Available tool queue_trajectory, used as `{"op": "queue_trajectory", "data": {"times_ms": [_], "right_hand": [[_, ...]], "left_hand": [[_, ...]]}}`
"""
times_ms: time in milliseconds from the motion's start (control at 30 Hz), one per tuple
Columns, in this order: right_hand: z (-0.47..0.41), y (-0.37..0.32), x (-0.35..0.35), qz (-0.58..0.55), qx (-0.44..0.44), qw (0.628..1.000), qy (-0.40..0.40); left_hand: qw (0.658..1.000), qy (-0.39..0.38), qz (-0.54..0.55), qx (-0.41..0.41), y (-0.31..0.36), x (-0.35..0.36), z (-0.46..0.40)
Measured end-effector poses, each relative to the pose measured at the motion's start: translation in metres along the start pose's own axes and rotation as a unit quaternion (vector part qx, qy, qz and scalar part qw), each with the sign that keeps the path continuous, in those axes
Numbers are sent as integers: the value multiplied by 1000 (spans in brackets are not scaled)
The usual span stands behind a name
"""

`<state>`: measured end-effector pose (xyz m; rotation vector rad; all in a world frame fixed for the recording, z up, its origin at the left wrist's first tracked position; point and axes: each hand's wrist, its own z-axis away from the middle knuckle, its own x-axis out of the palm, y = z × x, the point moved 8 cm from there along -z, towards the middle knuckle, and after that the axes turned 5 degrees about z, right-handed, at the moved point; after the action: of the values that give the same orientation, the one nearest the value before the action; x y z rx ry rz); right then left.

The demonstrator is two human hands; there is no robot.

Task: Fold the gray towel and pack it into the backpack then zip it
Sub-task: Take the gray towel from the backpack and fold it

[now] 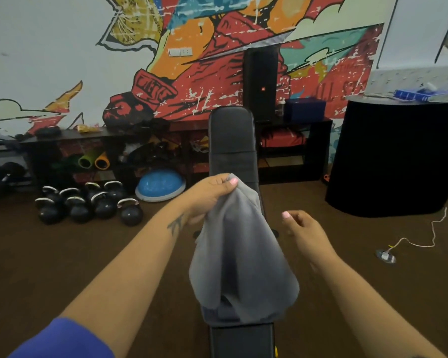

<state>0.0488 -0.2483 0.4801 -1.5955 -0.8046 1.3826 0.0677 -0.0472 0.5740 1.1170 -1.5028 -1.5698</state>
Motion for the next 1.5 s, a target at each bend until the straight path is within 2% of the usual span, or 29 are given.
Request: {"op": "queue_trajectory", "data": {"times_ms": [100, 267, 367, 600, 667, 767, 900, 967, 1133, 1367, 1500], "right_hand": [[10, 27, 7, -87, 81, 993, -29], [22, 45, 34, -113, 200, 963, -143], [22, 41, 52, -145, 230, 943, -191], [26, 33, 79, -185, 266, 915, -241], [22, 31, 79, -229, 255, 918, -197], [8, 30, 63, -286, 186, 936, -85], [7, 24, 35, -339, 144, 929, 24], [7, 21, 27, -342, 128, 930, 44], [3, 19, 21, -326, 112, 938, 33], [-4, 1, -3, -260, 42, 958, 114], [-10, -3, -16, -259, 32, 954, 147]], "left_hand": [[1000, 23, 13, 14, 10, -14, -2], [999, 33, 18, 35, 23, -28, -7], [999, 32, 18, 38, 27, -32, -9], [999, 38, -14, 29, 28, -41, -12], [998, 47, -24, 27, 23, -47, -12], [995, 71, -60, 21, 13, -61, -10], [987, 126, -99, 5, -5, -79, -5], [983, 150, -108, -1, -13, -85, -5], [969, 217, -121, -2, -28, -101, -5], [939, 313, -138, 22, -35, -117, 4], [944, 299, -139, 26, -36, -114, 8]]}}
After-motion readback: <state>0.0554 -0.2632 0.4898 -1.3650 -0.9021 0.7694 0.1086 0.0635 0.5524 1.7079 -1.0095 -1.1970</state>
